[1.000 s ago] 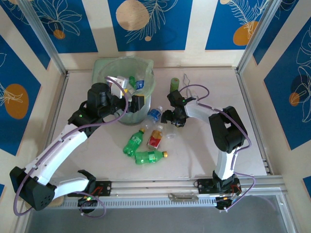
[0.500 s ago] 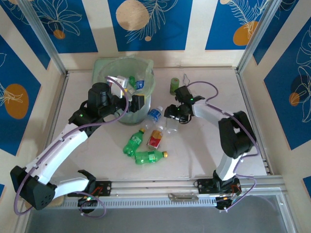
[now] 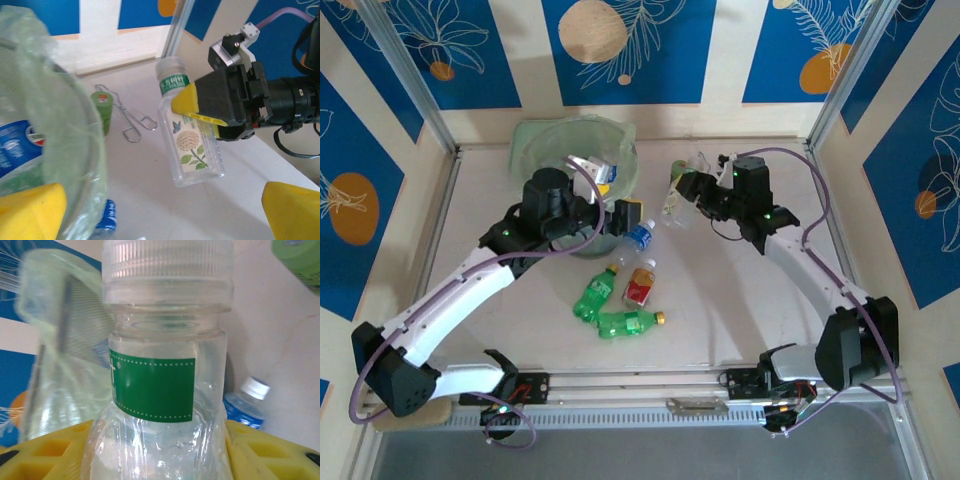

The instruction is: Put the plastic bottles in the bin

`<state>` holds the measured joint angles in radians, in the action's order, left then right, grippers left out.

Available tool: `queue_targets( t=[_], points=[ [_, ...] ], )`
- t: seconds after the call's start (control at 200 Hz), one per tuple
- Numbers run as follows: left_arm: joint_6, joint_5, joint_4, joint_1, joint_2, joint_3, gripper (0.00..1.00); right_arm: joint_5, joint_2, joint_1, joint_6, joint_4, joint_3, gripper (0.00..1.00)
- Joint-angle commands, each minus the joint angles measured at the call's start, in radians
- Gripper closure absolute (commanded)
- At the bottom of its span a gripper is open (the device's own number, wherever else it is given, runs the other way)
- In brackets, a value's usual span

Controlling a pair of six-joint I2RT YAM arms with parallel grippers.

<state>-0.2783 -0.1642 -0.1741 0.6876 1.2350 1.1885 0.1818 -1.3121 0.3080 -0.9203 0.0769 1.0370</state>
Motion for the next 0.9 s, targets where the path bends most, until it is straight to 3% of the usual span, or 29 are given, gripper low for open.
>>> queue_targets(
  t=[0.0,0.29,0.895],
  points=[
    [-0.044,-0.039,0.078,0.044,0.037,0.030,0.00,0.038,0.059,0.009,-0.079,-0.146,-0.032,0.53],
    [-0.065,-0.051,0.120,0.116,0.143,0.074,0.00,0.012,0.123,0.052,-0.112,-0.282,-0.073,0.54],
    [-0.030,-0.047,0.151,0.117,0.239,0.132,0.04,0.065,0.143,0.075,-0.158,-0.333,-0.089,0.54]
  ],
)
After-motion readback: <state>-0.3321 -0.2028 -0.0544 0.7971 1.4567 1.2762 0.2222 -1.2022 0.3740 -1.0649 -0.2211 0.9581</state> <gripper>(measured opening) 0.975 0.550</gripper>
